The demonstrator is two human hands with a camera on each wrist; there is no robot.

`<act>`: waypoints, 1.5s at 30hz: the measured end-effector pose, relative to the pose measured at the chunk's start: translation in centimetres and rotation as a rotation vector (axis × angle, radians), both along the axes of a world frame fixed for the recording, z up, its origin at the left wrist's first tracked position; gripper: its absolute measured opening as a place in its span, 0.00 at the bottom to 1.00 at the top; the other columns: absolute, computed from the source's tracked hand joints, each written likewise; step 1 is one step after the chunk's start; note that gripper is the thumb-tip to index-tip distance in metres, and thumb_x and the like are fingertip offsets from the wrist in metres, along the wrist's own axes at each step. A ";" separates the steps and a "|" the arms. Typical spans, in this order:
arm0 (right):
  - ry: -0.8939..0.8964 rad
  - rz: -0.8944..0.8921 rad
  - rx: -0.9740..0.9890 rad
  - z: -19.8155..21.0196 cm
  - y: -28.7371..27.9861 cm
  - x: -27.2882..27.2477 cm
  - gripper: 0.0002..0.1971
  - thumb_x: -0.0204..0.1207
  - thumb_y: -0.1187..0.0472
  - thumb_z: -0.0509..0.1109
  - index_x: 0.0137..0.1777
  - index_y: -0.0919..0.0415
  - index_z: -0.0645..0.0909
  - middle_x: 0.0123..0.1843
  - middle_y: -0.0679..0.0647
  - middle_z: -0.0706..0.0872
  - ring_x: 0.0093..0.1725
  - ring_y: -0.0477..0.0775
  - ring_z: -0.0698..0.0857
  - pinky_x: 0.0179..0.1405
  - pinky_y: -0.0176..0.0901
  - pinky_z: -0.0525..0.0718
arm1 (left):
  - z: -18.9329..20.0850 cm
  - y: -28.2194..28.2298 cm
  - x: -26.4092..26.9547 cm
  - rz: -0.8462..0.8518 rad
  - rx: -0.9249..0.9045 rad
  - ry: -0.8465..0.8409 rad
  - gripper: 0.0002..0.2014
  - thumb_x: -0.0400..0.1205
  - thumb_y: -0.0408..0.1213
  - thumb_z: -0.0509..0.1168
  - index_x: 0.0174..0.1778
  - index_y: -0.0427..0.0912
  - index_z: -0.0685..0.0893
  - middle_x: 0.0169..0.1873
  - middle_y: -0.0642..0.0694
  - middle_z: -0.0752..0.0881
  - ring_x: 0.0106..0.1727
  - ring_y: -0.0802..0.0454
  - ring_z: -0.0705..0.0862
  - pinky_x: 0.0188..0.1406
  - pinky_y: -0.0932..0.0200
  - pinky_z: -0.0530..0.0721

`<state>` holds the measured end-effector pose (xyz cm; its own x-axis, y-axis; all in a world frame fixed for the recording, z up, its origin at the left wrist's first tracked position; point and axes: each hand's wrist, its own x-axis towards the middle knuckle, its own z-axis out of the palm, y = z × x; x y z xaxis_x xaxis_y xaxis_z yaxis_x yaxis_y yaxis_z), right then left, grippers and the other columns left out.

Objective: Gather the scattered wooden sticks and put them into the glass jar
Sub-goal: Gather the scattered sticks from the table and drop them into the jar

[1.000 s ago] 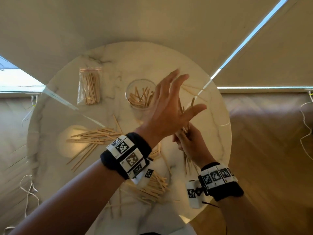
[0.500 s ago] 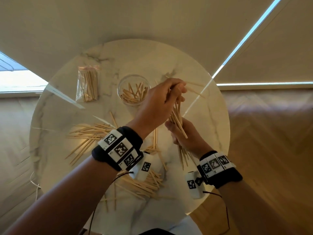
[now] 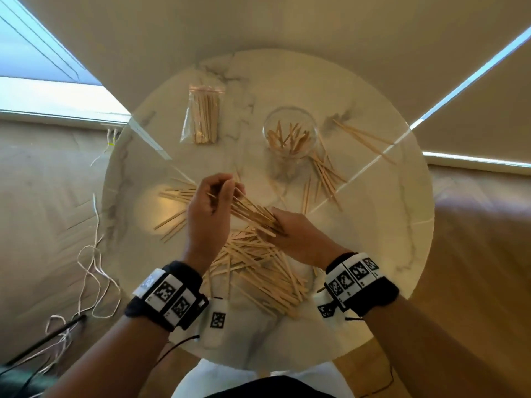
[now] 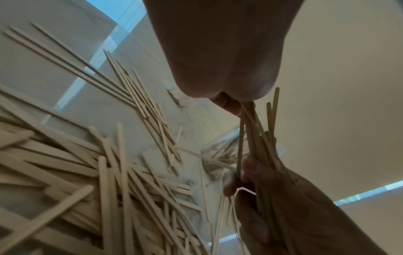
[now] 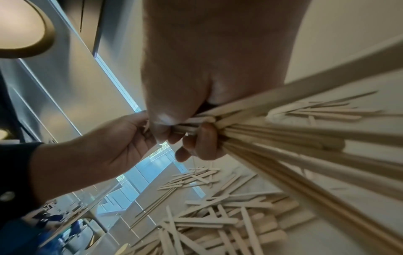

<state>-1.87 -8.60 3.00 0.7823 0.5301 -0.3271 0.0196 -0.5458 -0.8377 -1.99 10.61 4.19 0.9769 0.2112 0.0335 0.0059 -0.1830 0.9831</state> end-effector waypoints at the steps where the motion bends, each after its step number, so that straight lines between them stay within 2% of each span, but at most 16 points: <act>1: 0.044 0.010 -0.004 0.0 0.8 0.1 0.10 0.85 0.50 0.70 0.54 0.55 0.77 0.45 0.49 0.86 0.40 0.45 0.84 0.40 0.42 0.81 | -0.3 0.7 0.0 0.029 -0.026 0.009 0.06 0.91 0.32 0.63 0.62 0.40 0.82 0.44 0.46 0.92 0.47 0.47 0.92 0.49 0.53 0.92; 4: 0.238 -0.037 0.078 0.4 2.4 0.9 0.11 0.88 0.55 0.67 0.63 0.58 0.72 0.47 0.51 0.89 0.36 0.38 0.85 0.33 0.36 0.79 | -0.5 1.9 0.7 0.073 -0.128 0.010 0.06 0.91 0.30 0.62 0.63 0.37 0.80 0.43 0.45 0.92 0.47 0.45 0.91 0.51 0.52 0.91; 7: 0.464 -0.082 0.170 0.6 3.4 1.9 0.18 0.88 0.56 0.68 0.69 0.62 0.67 0.47 0.56 0.91 0.35 0.53 0.80 0.27 0.42 0.76 | -0.6 2.6 2.5 0.045 -0.187 0.022 0.07 0.92 0.30 0.60 0.65 0.38 0.78 0.46 0.41 0.92 0.49 0.46 0.91 0.55 0.52 0.89; 10: 0.613 -0.053 0.264 0.7 4.0 3.1 0.16 0.87 0.62 0.70 0.66 0.62 0.67 0.44 0.56 0.90 0.34 0.52 0.79 0.26 0.41 0.73 | -0.5 2.9 4.3 -0.007 -0.209 0.008 0.07 0.93 0.33 0.57 0.63 0.42 0.79 0.46 0.43 0.92 0.48 0.47 0.90 0.53 0.52 0.88; 14: 0.735 -0.020 0.385 0.9 4.9 4.1 0.14 0.80 0.74 0.70 0.57 0.60 0.70 0.35 0.56 0.81 0.29 0.49 0.76 0.24 0.41 0.68 | -1.0 2.6 5.9 -0.046 0.008 -0.037 0.08 0.92 0.39 0.61 0.60 0.42 0.83 0.39 0.50 0.86 0.35 0.57 0.83 0.36 0.57 0.85; 17: 0.888 -0.067 0.580 0.5 5.3 4.2 0.18 0.68 0.76 0.69 0.55 0.59 0.72 0.39 0.58 0.73 0.30 0.49 0.72 0.23 0.39 0.64 | -1.6 3.0 6.7 -0.066 0.137 -0.060 0.10 0.91 0.41 0.64 0.58 0.38 0.86 0.38 0.52 0.85 0.34 0.62 0.82 0.34 0.68 0.80; 19: 0.989 -0.120 0.675 0.3 5.5 4.2 0.16 0.70 0.71 0.70 0.55 0.59 0.74 0.41 0.57 0.74 0.30 0.48 0.75 0.24 0.39 0.62 | -1.8 3.2 7.2 -0.084 0.173 -0.058 0.11 0.91 0.41 0.64 0.58 0.37 0.86 0.38 0.51 0.85 0.33 0.63 0.82 0.34 0.73 0.77; 22: 0.825 -0.190 0.444 0.1 6.5 4.0 0.09 0.82 0.62 0.71 0.54 0.57 0.73 0.35 0.54 0.78 0.28 0.48 0.75 0.21 0.37 0.67 | -2.2 2.9 7.5 -0.120 0.167 -0.020 0.11 0.91 0.42 0.64 0.57 0.39 0.87 0.37 0.53 0.85 0.34 0.62 0.82 0.35 0.68 0.80; 25: 0.611 -0.232 0.250 -0.1 7.4 3.8 0.06 0.87 0.64 0.66 0.56 0.57 0.71 0.33 0.55 0.79 0.27 0.50 0.74 0.21 0.39 0.69 | -2.3 2.6 7.5 -0.187 0.117 0.056 0.11 0.92 0.43 0.62 0.58 0.43 0.88 0.38 0.54 0.87 0.37 0.55 0.84 0.39 0.61 0.84; 29: 0.564 -0.274 0.310 0.1 6.5 4.0 0.03 0.89 0.64 0.63 0.53 0.58 0.74 0.34 0.56 0.81 0.26 0.50 0.75 0.19 0.36 0.70 | -1.7 3.9 7.5 -0.267 0.126 -0.008 0.14 0.93 0.39 0.58 0.71 0.36 0.77 0.55 0.44 0.86 0.50 0.66 0.84 0.51 0.69 0.82; 31: 0.627 -0.336 0.434 0.3 5.6 4.4 0.05 0.89 0.63 0.63 0.50 0.57 0.75 0.32 0.55 0.79 0.24 0.49 0.73 0.20 0.37 0.65 | -1.8 5.1 6.6 -0.314 0.241 -0.012 0.19 0.94 0.45 0.54 0.77 0.38 0.72 0.65 0.42 0.83 0.61 0.62 0.82 0.61 0.65 0.81; 33: 0.656 -0.392 0.531 0.3 4.7 4.7 0.06 0.89 0.63 0.63 0.48 0.56 0.76 0.30 0.53 0.76 0.23 0.48 0.71 0.20 0.39 0.63 | -1.7 6.2 5.2 -0.457 0.450 0.101 0.21 0.94 0.50 0.51 0.78 0.43 0.74 0.69 0.45 0.83 0.66 0.55 0.81 0.68 0.56 0.79; 36: 0.669 -0.476 0.592 0.2 4.2 5.0 0.04 0.89 0.64 0.61 0.52 0.57 0.76 0.29 0.52 0.74 0.23 0.48 0.68 0.19 0.38 0.63 | -2.2 6.9 3.2 -0.697 0.648 0.105 0.17 0.92 0.46 0.56 0.70 0.44 0.84 0.58 0.49 0.89 0.56 0.58 0.86 0.62 0.59 0.85; 38: 0.648 -0.512 0.579 -0.1 4.5 5.1 0.03 0.90 0.64 0.61 0.59 0.58 0.76 0.29 0.52 0.74 0.23 0.48 0.67 0.20 0.39 0.64 | -2.4 7.0 2.6 -0.686 0.610 0.111 0.13 0.91 0.41 0.62 0.68 0.44 0.86 0.53 0.52 0.90 0.47 0.68 0.84 0.56 0.72 0.84; 40: 0.623 -0.542 0.552 -0.2 5.1 5.3 0.06 0.90 0.61 0.62 0.63 0.59 0.77 0.30 0.52 0.75 0.23 0.48 0.68 0.20 0.38 0.65 | -2.5 6.9 2.2 -0.589 0.551 0.133 0.12 0.90 0.40 0.65 0.66 0.44 0.88 0.48 0.56 0.91 0.42 0.69 0.85 0.52 0.75 0.83; 45: 0.519 -0.608 0.480 -0.4 7.4 5.5 0.17 0.88 0.52 0.66 0.42 0.64 0.82 0.28 0.51 0.76 0.23 0.46 0.71 0.21 0.35 0.70 | -1.6 5.8 0.3 -0.498 0.450 0.177 0.11 0.86 0.43 0.70 0.62 0.46 0.89 0.42 0.60 0.90 0.43 0.68 0.90 0.49 0.72 0.88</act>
<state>3.59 -1.24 2.59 0.7867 0.2468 -0.5658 -0.5964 0.0673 -0.7999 -1.70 16.39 2.56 0.9527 -0.2607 -0.1564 -0.0311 -0.5954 0.8028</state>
